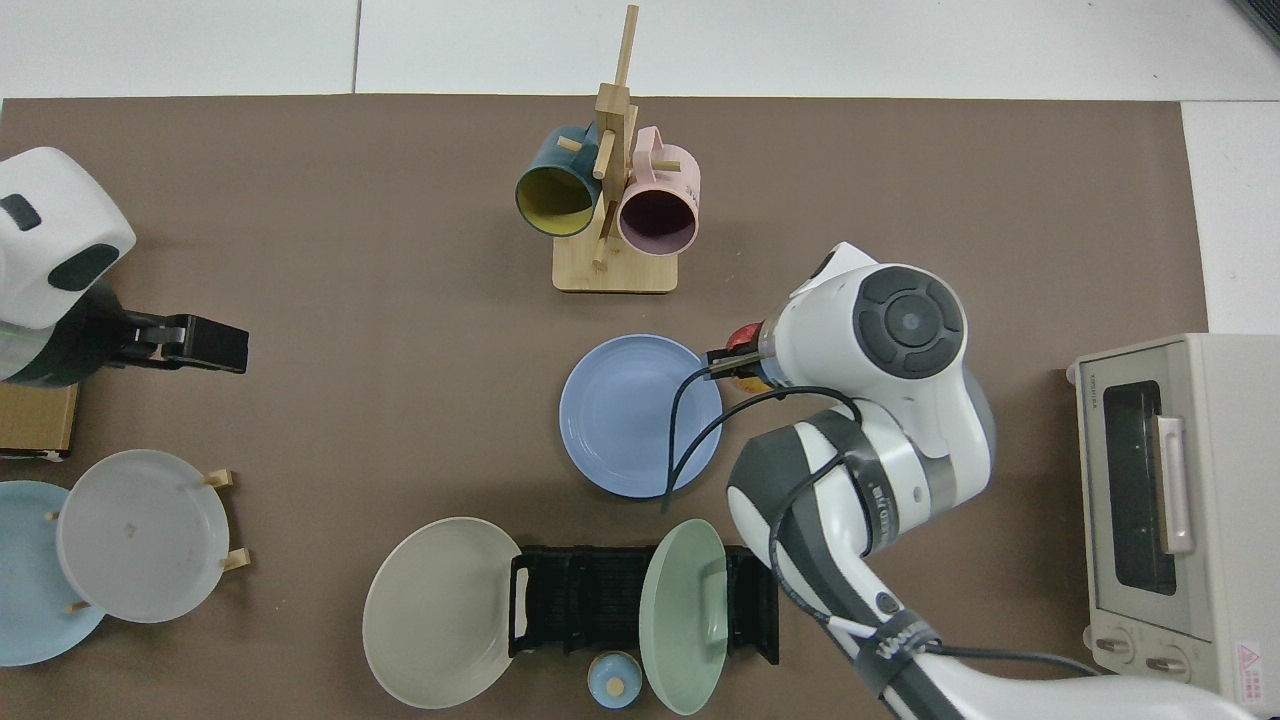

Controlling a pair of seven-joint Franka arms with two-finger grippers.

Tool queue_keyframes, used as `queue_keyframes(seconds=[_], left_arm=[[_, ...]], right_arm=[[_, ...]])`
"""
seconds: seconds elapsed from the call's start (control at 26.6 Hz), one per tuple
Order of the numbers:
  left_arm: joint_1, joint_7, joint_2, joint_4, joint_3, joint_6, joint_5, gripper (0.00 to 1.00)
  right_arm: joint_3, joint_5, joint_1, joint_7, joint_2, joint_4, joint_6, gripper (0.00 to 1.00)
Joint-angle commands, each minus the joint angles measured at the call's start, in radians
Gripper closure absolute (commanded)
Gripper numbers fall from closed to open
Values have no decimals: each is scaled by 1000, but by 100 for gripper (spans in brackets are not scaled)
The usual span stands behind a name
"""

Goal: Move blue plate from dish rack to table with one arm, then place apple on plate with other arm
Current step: 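Carry the red apple with the right gripper toward the blue plate, then lower the apple onto the blue plate and open the right gripper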

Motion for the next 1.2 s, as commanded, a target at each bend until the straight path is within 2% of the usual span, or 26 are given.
queue_keyframes(seconds=[0.0,0.15,0.41,0.83,1.17], left_arm=[[9,2,-34,-26,-5,8,-12,0],[12,1,-34,-23,-3,8,-12,0],[10,2,-34,-22,0,8,-12,0],[10,2,-34,-22,0,8,-12,0],[10,2,-34,-22,0,8,-12,0]], right_arm=[[-4,6,93,151,-21,-17,-8,100],[-6,-4,169,247,11,-8,17,100],[-9,-10,259,361,95,6,126,100],[-9,-16,246,346,134,-17,193,100],[-9,-16,216,310,132,-34,198,100]])
